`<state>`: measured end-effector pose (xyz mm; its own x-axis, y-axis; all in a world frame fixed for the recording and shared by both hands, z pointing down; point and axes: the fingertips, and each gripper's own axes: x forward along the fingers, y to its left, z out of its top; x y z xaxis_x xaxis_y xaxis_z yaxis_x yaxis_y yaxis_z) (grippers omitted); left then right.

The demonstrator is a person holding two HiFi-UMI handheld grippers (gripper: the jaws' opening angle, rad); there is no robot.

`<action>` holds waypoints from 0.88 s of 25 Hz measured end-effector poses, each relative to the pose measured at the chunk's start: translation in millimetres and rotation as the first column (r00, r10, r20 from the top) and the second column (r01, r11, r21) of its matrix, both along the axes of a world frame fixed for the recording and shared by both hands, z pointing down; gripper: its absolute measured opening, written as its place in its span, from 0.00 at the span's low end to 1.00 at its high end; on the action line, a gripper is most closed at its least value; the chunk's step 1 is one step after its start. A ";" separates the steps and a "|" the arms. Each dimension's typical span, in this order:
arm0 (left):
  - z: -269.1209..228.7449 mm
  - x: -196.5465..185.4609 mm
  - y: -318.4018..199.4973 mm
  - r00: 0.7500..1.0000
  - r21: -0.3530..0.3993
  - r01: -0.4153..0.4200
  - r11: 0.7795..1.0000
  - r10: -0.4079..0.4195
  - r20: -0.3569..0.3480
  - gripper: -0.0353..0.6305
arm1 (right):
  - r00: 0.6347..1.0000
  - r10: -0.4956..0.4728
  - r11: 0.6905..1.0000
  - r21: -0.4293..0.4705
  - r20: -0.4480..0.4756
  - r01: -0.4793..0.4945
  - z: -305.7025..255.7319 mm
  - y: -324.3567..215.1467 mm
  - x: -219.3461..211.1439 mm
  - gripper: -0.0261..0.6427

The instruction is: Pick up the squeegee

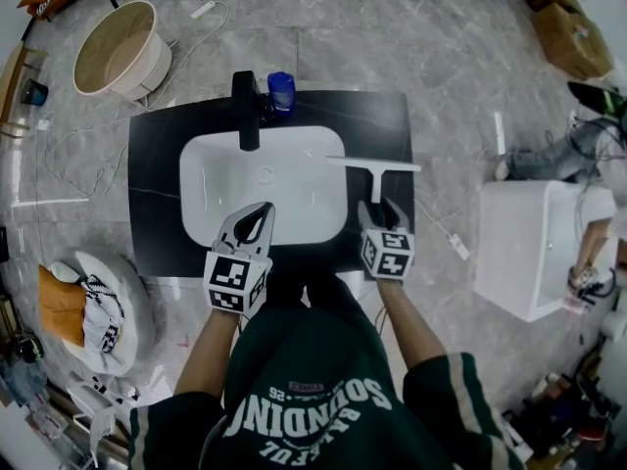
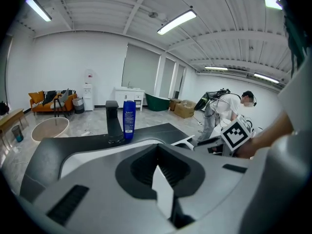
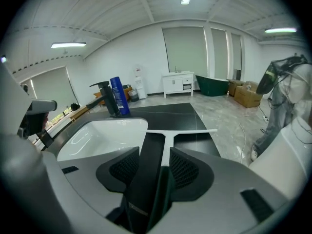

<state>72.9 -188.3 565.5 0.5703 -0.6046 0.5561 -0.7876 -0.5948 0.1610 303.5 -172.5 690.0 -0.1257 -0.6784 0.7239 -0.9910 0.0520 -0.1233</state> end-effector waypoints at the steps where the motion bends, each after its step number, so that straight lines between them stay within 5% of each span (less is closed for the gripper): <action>1: 0.3 -2.6 -0.3 1.000 -0.001 0.006 1.000 -0.006 0.001 0.06 | 1.000 0.007 1.000 -0.011 -0.004 -0.007 3.9 -5.0 3.0 0.30; 11: 1.8 -23.5 -2.4 0.998 -0.006 0.063 0.998 -0.063 0.008 0.06 | 0.995 0.088 0.988 -0.127 -0.035 -0.092 33.7 -39.3 29.9 0.30; 22: 4.1 -32.5 1.5 0.996 -0.012 0.091 0.996 -0.091 0.012 0.06 | 0.997 0.059 0.978 -0.195 -0.057 -0.070 53.1 -55.2 27.4 0.29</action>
